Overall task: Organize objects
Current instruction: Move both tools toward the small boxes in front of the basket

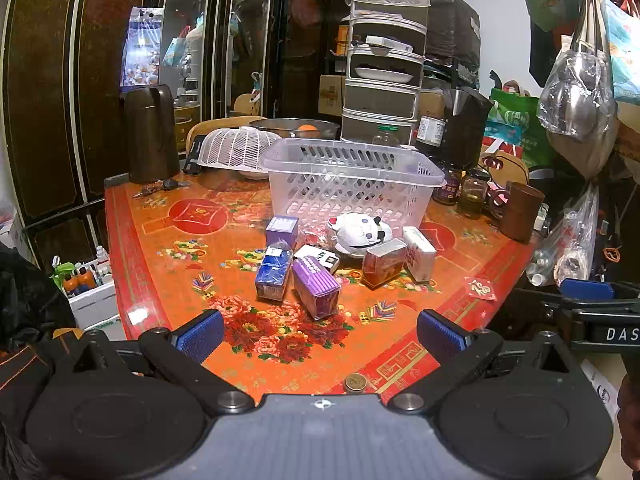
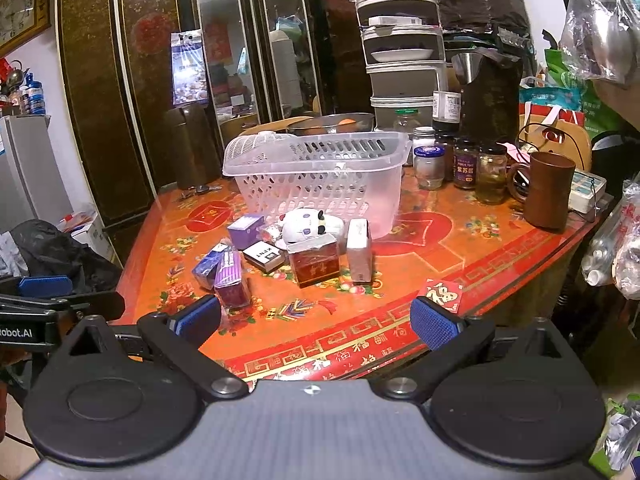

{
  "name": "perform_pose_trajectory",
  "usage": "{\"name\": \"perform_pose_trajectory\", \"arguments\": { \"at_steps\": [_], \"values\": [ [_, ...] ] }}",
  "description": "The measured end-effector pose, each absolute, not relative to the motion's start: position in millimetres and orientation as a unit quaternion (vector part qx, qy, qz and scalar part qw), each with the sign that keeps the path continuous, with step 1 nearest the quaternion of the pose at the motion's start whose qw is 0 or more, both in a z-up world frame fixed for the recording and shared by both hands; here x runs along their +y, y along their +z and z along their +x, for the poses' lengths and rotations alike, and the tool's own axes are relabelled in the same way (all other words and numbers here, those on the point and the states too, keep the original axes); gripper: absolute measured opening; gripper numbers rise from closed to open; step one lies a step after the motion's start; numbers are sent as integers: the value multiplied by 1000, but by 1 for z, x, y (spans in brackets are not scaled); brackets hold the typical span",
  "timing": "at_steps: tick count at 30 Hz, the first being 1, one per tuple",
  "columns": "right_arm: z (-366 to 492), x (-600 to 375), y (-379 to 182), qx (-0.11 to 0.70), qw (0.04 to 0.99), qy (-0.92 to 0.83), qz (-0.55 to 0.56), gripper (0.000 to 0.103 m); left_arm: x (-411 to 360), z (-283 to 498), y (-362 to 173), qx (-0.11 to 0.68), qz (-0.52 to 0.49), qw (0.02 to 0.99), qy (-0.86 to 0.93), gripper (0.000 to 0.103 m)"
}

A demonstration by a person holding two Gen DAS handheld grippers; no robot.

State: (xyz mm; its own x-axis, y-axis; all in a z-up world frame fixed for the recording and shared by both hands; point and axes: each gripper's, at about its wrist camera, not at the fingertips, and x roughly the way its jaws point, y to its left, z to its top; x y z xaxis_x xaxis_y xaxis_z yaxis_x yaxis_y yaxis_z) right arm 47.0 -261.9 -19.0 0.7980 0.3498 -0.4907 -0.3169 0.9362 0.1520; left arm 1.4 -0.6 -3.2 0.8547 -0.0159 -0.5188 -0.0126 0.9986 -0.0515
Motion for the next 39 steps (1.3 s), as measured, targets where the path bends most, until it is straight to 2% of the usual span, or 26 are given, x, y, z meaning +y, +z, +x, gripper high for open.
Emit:
{"name": "perform_pose_trajectory", "arguments": {
  "at_steps": [34, 39],
  "values": [
    [47, -263, -19, 266, 947, 175, 34, 103, -5, 1, -8, 274, -29, 961, -3, 103],
    [48, -263, -19, 266, 947, 174, 34, 103, -5, 3, -10, 303, -20, 953, -1, 103]
  ]
}}
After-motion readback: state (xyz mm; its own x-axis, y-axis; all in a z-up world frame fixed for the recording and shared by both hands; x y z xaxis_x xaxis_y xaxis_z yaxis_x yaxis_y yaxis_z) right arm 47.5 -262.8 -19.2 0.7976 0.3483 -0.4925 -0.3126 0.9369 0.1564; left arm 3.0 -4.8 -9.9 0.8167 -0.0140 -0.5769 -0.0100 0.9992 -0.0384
